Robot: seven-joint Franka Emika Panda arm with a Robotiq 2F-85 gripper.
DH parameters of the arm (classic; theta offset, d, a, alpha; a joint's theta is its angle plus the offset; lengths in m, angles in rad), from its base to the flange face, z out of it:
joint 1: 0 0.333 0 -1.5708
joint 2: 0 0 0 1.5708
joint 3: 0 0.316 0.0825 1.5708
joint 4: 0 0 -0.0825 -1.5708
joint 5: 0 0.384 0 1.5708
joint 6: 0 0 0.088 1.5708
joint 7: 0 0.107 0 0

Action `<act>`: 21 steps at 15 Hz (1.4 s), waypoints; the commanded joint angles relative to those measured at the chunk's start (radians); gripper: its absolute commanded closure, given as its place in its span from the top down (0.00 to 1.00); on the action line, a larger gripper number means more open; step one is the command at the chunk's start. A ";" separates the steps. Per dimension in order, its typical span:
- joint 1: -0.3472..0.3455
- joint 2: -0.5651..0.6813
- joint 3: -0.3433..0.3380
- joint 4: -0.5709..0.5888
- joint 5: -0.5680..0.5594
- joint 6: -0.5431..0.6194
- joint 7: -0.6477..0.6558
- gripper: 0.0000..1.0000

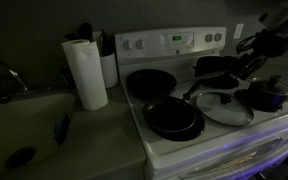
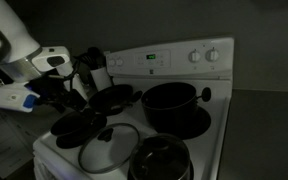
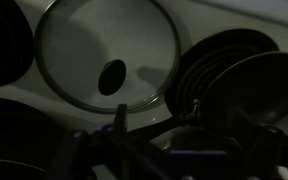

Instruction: Cover the pot

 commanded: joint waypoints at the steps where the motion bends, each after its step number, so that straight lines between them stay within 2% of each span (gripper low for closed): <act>1: -0.070 0.167 0.051 0.058 -0.059 0.075 0.094 1.00; 5: -0.147 0.249 0.061 0.130 -0.131 -0.008 0.236 1.00; 7: -0.139 0.293 0.017 0.158 -0.094 -0.007 0.225 1.00; 11: -0.144 0.393 -0.024 0.197 -0.049 -0.012 0.235 1.00; 16: -0.151 0.489 -0.029 0.236 -0.060 -0.064 0.299 1.00; 21: -0.147 0.522 -0.016 0.300 -0.107 -0.159 0.399 1.00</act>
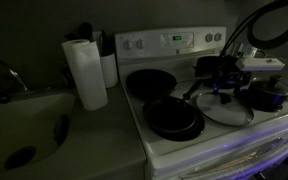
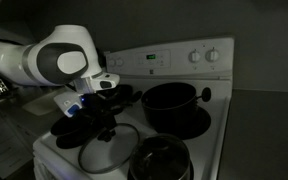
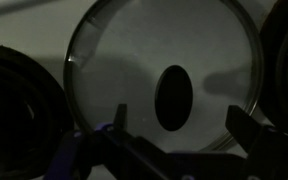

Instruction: Cover the pot

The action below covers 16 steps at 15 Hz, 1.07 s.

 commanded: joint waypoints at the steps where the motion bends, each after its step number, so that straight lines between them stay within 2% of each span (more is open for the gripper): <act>1: -0.010 0.039 0.012 0.070 -0.030 -0.080 0.057 1.00; 4: -0.008 0.052 0.009 0.082 -0.026 -0.099 0.068 1.00; 16: 0.002 0.128 -0.012 0.040 0.022 0.047 0.013 1.00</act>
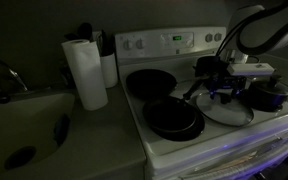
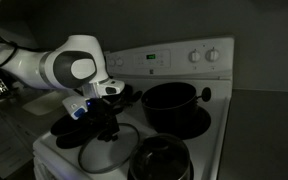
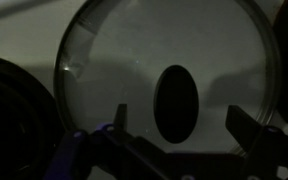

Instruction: Cover the pot

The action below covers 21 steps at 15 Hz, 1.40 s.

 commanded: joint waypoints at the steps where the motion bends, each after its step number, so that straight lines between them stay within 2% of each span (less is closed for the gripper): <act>1: 0.003 0.027 -0.010 -0.010 0.028 0.065 -0.037 1.00; 9: 0.000 0.034 -0.017 -0.021 0.041 0.073 -0.047 1.00; 10: -0.001 0.030 -0.018 -0.022 0.038 0.075 -0.047 0.82; 11: -0.002 0.027 -0.019 -0.021 0.037 0.071 -0.045 0.72; 19: 0.008 0.000 -0.019 0.022 0.052 -0.002 0.043 0.16; 20: 0.010 0.000 -0.017 0.025 0.054 -0.005 0.046 0.10; 21: 0.012 0.001 -0.016 0.027 0.058 -0.009 0.049 0.08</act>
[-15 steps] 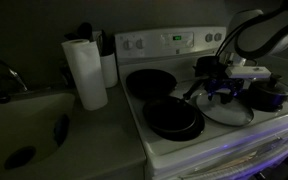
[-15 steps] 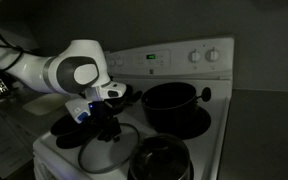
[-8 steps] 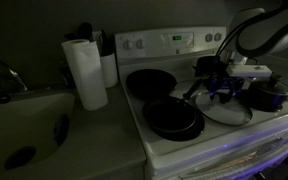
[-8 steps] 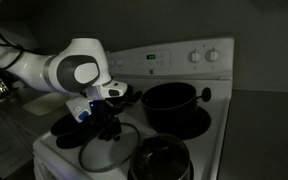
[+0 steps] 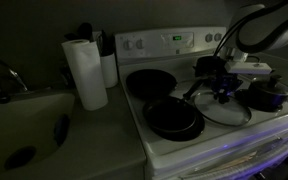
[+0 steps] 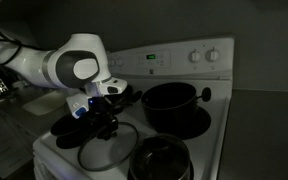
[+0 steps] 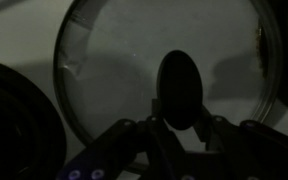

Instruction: Cover the pot

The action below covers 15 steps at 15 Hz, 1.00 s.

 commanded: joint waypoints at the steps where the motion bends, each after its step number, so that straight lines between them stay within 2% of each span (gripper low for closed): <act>1: 0.006 -0.005 0.010 0.022 0.027 -0.043 0.015 0.08; 9: 0.015 -0.024 0.028 0.080 -0.023 -0.084 0.070 0.08; 15: 0.016 -0.031 0.027 0.152 -0.026 -0.199 0.070 0.08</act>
